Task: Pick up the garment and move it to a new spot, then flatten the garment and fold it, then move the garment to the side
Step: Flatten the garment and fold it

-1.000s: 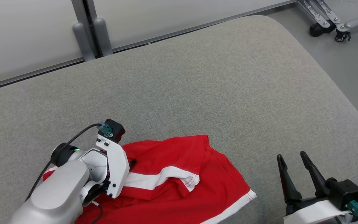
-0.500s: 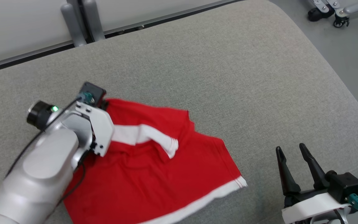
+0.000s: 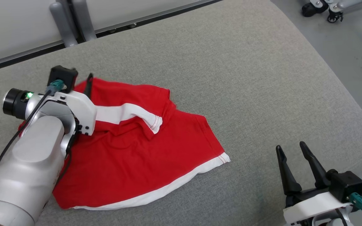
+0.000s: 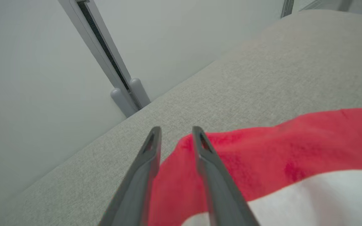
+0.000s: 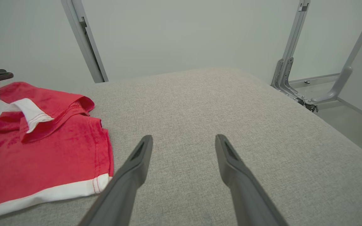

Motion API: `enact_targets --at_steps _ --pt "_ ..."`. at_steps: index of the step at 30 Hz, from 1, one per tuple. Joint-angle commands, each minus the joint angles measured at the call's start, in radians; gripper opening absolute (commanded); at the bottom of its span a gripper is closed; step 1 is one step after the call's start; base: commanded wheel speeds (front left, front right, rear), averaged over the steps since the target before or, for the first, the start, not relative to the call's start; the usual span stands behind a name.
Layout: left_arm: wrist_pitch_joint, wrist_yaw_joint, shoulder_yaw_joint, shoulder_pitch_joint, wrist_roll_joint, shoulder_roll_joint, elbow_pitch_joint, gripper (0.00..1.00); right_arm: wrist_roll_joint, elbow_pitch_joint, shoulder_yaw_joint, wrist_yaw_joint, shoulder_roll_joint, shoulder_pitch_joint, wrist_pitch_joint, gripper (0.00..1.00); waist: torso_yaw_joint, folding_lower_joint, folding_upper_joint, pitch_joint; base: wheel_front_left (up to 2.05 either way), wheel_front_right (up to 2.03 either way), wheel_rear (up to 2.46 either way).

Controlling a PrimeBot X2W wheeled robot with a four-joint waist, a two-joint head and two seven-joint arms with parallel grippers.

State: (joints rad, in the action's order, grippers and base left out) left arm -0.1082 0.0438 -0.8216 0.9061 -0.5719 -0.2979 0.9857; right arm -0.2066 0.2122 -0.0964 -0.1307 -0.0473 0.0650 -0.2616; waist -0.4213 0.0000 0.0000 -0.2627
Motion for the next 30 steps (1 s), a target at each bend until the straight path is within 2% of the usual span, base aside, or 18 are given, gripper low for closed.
enact_targets --at_steps 1,5,7,11,16,19,23,30 --pt "-0.090 0.019 0.033 -0.013 -0.023 0.010 -0.002 1.00 0.012 -0.009 0.014 0.000 -0.006 0.008 -0.005 1.00 0.012 0.0000 0.0000 0.020 0.00 0.00 0.00" --pt "-0.151 0.049 0.089 -0.074 -0.051 0.032 -0.057 1.00 0.036 -0.032 0.047 0.000 -0.006 -0.014 -0.005 1.00 0.042 0.0000 0.0000 0.062 0.00 0.00 0.00" --pt "-0.157 0.076 0.151 -0.128 -0.053 0.034 -0.166 1.00 0.065 -0.053 0.069 0.000 -0.006 -0.029 -0.005 1.00 0.068 0.0000 0.0000 0.092 0.00 0.00 0.00" --pt "-0.155 0.128 0.292 -0.381 -0.028 0.036 -0.422 1.00 0.123 -0.090 0.091 0.000 -0.007 -0.061 -0.005 1.00 0.121 0.0000 0.0000 0.167 0.00 0.00 0.00" --pt "-0.156 0.156 0.409 -0.695 0.035 0.054 -0.667 1.00 0.150 -0.126 0.107 0.000 -0.030 -0.085 -0.005 1.00 0.187 0.0000 0.0000 0.227 0.00 0.00 0.00" --pt "-0.156 0.154 0.465 -0.842 0.076 0.071 -0.757 1.00 0.153 -0.125 0.112 0.000 -0.043 -0.101 -0.005 1.00 0.229 0.0000 0.0000 0.250 0.00 0.00 0.00" --pt "-0.156 0.130 0.544 -0.998 0.128 0.104 -0.829 1.00 0.155 -0.110 0.121 0.000 -0.049 -0.115 -0.005 1.00 0.271 0.0000 0.0000 0.281 0.00 0.00 0.00" --pt "-0.156 0.025 0.640 -1.145 0.213 0.172 -0.853 1.00 0.153 -0.070 0.127 0.000 -0.042 -0.152 -0.005 1.00 0.326 0.0000 0.0000 0.318 0.00 0.00 0.00"
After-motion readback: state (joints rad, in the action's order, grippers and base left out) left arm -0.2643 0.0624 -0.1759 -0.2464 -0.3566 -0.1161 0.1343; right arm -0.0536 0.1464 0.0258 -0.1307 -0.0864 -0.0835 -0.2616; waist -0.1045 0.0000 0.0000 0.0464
